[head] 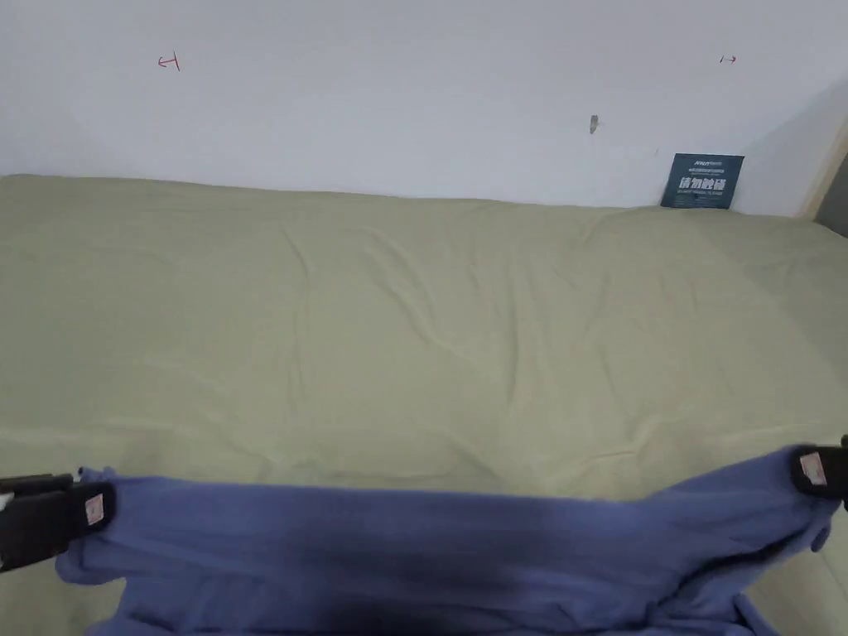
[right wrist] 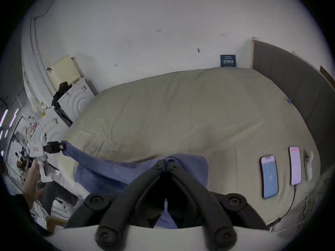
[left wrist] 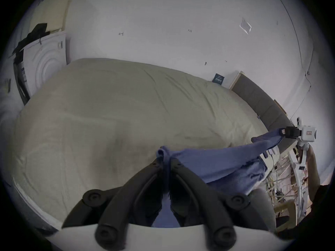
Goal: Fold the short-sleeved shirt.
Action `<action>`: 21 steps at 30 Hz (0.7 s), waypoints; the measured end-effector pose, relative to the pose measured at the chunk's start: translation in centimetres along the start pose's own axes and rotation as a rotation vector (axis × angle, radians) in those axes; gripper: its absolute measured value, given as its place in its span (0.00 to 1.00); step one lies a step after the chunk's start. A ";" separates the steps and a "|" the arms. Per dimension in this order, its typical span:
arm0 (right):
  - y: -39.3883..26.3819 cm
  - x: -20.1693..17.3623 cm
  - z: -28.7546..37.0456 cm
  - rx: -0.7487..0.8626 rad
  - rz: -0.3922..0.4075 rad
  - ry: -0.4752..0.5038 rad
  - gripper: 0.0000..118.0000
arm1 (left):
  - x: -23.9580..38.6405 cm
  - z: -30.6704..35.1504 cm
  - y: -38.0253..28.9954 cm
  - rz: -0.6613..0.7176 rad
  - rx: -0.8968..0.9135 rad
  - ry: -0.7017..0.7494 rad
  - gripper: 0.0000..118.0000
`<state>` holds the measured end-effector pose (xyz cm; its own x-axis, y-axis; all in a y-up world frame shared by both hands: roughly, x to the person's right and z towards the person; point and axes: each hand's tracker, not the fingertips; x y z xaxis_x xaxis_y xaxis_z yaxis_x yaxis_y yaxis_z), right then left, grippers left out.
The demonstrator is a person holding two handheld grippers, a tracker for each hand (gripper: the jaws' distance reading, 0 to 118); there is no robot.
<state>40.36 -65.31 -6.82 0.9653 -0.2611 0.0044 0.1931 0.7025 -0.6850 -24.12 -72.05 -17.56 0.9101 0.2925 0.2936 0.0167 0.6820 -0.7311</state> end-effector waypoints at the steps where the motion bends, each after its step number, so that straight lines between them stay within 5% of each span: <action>1: -1.2 0.4 0.3 -0.019 -0.004 -0.002 0.00 | -0.2 0.1 -1.0 0.002 -0.021 -0.003 0.07; 10: -12.0 3.0 -1.0 -0.177 -0.144 -0.077 0.00 | -0.5 -0.4 -11.8 0.095 -0.118 0.003 0.07; 15: -14.5 3.3 -3.4 -0.221 -0.140 -0.126 0.00 | -0.4 -1.9 -14.4 0.154 -0.134 0.031 0.07; 17: -14.7 4.1 -3.7 -0.205 -0.176 -0.117 0.00 | -0.5 -1.9 -14.2 0.180 -0.063 0.029 0.20; 18: -14.5 4.2 -3.8 -0.202 -0.187 -0.118 0.07 | -0.6 -1.9 -14.1 0.187 -0.049 0.059 0.47; 19: -14.3 4.3 -3.6 -0.195 -0.199 -0.119 0.24 | -0.5 -1.8 -13.9 0.206 -0.042 0.099 0.70; 20: -14.0 4.4 -3.2 -0.191 -0.199 -0.119 0.50 | -0.5 -1.4 -13.5 0.228 -0.051 0.133 0.83; 21: -13.7 4.4 -2.8 -0.189 -0.191 -0.119 0.78 | -0.7 -0.9 -13.3 0.252 -0.046 0.136 0.84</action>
<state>41.49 -77.97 0.55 0.9306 -0.2893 0.2243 0.3480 0.5095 -0.7869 -24.59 -81.87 -8.59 0.9350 0.3544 0.0162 -0.2010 0.5668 -0.7989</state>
